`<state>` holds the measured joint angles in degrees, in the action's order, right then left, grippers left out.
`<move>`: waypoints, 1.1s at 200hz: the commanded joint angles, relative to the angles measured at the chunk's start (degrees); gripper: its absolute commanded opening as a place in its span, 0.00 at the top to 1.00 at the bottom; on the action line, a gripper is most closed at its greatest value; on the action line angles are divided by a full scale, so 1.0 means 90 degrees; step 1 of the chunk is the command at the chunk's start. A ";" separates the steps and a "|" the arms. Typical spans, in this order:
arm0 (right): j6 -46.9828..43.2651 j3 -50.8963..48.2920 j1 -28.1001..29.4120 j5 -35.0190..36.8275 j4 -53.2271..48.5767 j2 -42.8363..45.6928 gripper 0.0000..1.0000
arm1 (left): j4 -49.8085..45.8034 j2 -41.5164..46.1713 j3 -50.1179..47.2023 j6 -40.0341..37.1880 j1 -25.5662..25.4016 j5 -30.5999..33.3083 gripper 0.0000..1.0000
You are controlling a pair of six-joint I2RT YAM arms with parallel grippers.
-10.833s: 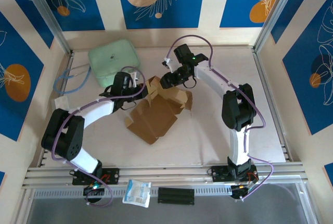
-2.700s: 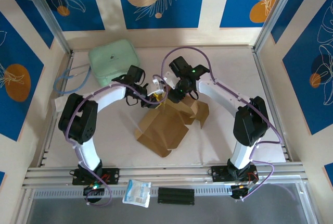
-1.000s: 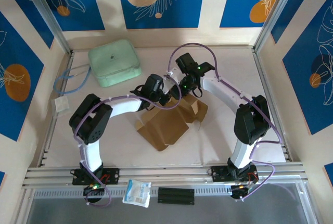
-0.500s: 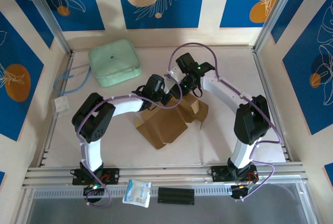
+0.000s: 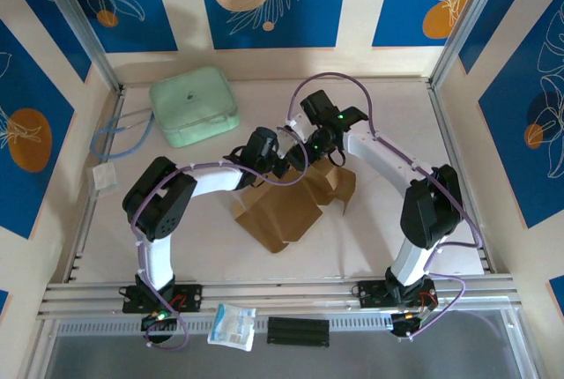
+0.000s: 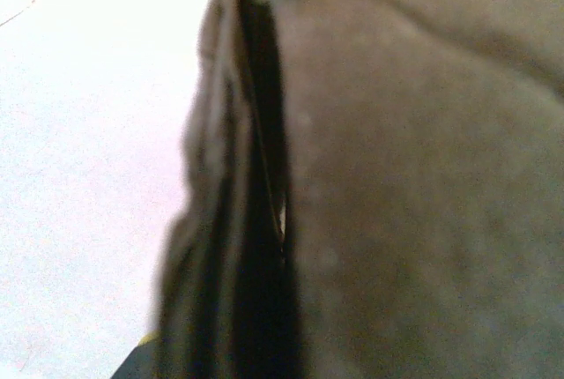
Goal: Fold the paper box
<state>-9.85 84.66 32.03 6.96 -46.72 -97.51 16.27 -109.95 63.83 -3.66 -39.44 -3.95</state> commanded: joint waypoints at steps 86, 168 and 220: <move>0.3340 -0.1417 -0.1467 -0.0953 0.0534 0.2359 0.14 | -0.1051 -0.0056 -0.0297 0.0547 -0.0229 0.0606 0.88; 0.6327 -0.1220 -0.1686 -0.0705 -0.0438 0.2857 0.12 | -0.2284 0.0514 -0.0207 0.2609 -0.0827 0.2728 0.79; 0.6103 -0.1088 -0.1594 -0.0597 -0.0425 0.2847 0.12 | -0.1609 0.1114 -0.0868 0.2897 -0.1096 0.3036 0.49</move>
<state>44.40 72.64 16.88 2.11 -49.39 -71.90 3.64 -102.59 59.31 19.70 -48.75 20.82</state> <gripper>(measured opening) 0.878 0.453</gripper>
